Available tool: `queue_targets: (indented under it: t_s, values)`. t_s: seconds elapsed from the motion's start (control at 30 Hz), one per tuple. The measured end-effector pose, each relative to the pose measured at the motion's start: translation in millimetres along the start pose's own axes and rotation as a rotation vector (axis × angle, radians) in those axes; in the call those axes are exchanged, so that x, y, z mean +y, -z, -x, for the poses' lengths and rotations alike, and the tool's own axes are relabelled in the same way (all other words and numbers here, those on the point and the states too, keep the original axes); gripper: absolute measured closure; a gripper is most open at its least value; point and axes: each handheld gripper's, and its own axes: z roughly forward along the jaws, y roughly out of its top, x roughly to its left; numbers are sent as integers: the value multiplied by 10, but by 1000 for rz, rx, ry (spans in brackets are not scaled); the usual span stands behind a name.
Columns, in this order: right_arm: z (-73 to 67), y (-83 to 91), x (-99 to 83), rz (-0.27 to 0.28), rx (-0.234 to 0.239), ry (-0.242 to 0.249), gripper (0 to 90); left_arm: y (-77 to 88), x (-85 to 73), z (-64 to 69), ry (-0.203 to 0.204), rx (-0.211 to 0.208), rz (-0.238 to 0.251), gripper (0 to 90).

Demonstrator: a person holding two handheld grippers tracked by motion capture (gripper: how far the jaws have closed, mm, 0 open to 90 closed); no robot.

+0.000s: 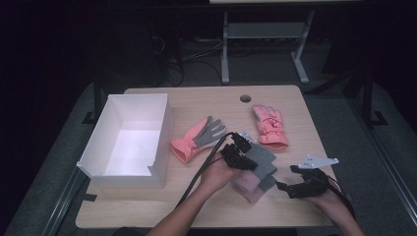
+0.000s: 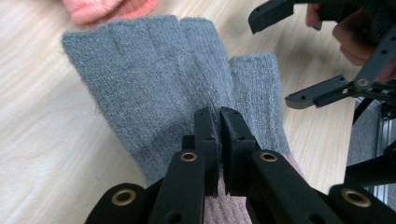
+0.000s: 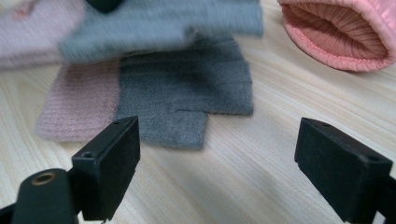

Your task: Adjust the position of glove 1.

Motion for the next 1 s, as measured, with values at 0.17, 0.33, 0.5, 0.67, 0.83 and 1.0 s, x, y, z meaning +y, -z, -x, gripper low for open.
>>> queue_targets:
  t_s: [0.17,0.33,0.5,0.67,0.83,1.0]
  values:
    - [-12,-3,4,-2,1,1,138,-101,-8,34,-8,-7,-18,861]
    - [5,0,-2,0,0,4,138,-178,-22,53,-16,6,-49,861]
    - [-4,-2,1,4,4,7,138,-294,-69,59,-24,8,-76,859]
    - [-6,2,4,3,6,-1,138,-320,-88,67,-46,15,-61,802]
    - [-4,8,4,7,5,-3,137,-157,-94,119,-44,-9,-6,777]
    - [3,14,5,11,1,-5,137,-168,-201,283,-45,-80,-17,896]
